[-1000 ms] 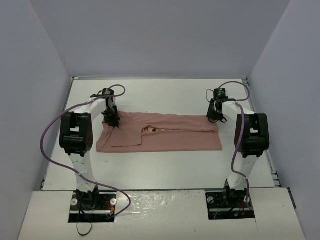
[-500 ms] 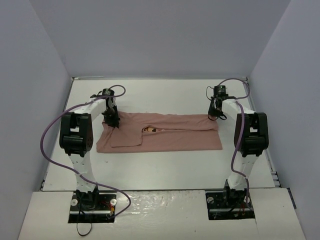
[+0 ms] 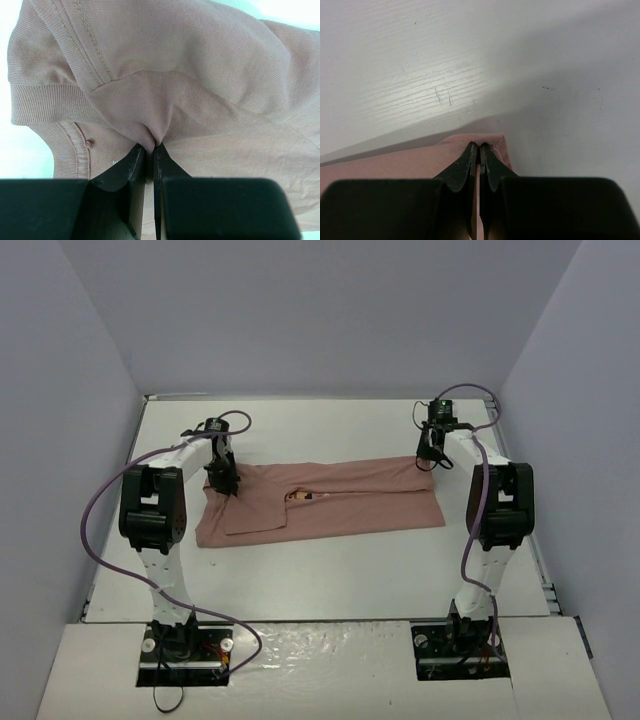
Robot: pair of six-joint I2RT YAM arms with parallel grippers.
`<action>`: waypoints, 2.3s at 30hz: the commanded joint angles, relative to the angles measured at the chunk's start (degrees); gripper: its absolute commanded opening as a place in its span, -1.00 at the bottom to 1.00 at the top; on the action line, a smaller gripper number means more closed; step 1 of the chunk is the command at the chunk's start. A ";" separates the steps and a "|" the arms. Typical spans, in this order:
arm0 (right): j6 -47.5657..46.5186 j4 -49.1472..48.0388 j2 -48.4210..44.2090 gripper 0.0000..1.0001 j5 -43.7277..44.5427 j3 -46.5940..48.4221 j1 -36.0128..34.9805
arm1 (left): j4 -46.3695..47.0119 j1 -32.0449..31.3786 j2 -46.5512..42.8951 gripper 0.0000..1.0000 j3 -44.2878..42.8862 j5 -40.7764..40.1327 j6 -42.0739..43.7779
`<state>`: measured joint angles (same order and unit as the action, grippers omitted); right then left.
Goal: Fold and stack the t-shirts
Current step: Fold the other side of the tshirt into a rectangle, then rotate the tshirt 90 degrees
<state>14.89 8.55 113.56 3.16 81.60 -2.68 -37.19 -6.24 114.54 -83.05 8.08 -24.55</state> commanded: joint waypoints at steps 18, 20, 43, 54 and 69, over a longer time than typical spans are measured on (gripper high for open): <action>3.80 1.31 -9.06 -0.44 -4.02 0.71 1.10 | -1.41 0.86 -9.88 0.01 -6.25 0.20 -2.66; 5.95 1.21 -10.38 -0.43 -5.83 -2.10 1.02 | -0.83 0.39 -10.85 0.03 -6.83 0.83 -2.94; 12.42 -7.51 -11.43 -0.42 -0.05 -25.01 2.49 | 10.18 3.94 1.14 0.00 0.79 -2.40 -6.87; 7.61 -4.20 -20.62 -0.39 3.72 -22.35 0.20 | 7.31 4.43 -3.06 0.02 -3.74 -4.54 -4.16; 1.88 0.28 -15.66 -0.16 2.78 -15.95 -8.11 | 5.58 -4.71 -17.48 0.55 9.60 -6.62 -14.10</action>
<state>17.78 7.55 94.10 5.17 63.31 -10.49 -30.53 -9.05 95.28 -77.71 3.65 -34.73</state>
